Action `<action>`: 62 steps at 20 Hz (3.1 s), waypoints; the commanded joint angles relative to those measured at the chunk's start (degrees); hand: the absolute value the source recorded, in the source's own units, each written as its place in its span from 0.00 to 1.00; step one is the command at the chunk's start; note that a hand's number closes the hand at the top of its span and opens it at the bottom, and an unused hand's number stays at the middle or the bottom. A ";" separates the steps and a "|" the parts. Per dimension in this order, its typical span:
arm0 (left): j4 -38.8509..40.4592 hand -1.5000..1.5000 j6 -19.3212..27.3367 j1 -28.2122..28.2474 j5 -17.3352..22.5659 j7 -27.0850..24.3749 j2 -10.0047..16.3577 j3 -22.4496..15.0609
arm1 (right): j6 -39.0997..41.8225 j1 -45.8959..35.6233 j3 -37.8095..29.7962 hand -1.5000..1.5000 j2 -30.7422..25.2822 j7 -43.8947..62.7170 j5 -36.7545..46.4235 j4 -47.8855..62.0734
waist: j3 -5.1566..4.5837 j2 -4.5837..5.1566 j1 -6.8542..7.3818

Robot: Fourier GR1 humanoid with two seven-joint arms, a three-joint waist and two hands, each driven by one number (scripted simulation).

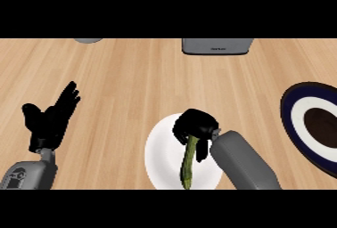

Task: Pick the squash from the plate and place it in the plate

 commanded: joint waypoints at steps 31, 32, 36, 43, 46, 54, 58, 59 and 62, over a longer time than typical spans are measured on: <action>-3.01 0.50 2.22 1.46 -4.34 -0.09 -3.51 -2.29 | -5.28 26.85 -58.61 1.00 -21.56 24.40 -34.05 -44.62 | 0.46 0.86 0.68; -3.11 0.50 0.49 -1.29 -1.05 4.65 -0.93 1.26 | -3.61 28.33 -60.16 1.00 -23.60 22.71 -34.76 -43.61 | 0.46 0.83 0.50; -2.31 0.50 -0.83 1.63 -1.85 0.97 -2.01 0.19 | -6.65 21.05 -60.24 1.00 -27.93 16.51 -32.14 -26.56 | 0.47 1.00 1.22; -1.86 0.50 -1.15 0.38 -2.16 0.34 -2.94 -0.03 | -6.74 22.69 -55.38 1.00 -32.59 1.95 -24.71 -8.36 | 0.53 1.17 1.37; -0.70 0.50 -0.24 -2.29 -2.77 2.98 -2.91 0.04 | 2.15 17.47 -57.26 1.00 -33.77 6.93 -31.07 -0.34 | 0.54 1.28 1.29; -2.36 0.50 -1.84 -1.87 -1.74 2.89 -1.85 1.96 | -2.69 11.84 -58.13 0.00 -37.23 -15.64 -30.44 15.18 | 0.58 1.10 1.33; -1.41 0.50 0.26 0.45 -3.59 0.38 -4.67 0.27 | 1.57 11.61 -62.43 0.00 -34.82 -21.54 -37.99 11.42 | 0.51 0.80 0.48; -0.32 0.50 -1.20 -1.25 -2.61 1.83 -2.24 1.97 | 8.18 10.46 -63.95 0.00 -37.34 -20.75 -41.42 9.45 | 0.43 0.58 -0.28; 0.69 0.50 -3.00 -0.02 -1.72 -0.74 -1.32 3.16 | 14.57 10.17 -66.54 0.00 -38.48 -17.78 -46.41 10.59 | 0.39 0.67 0.01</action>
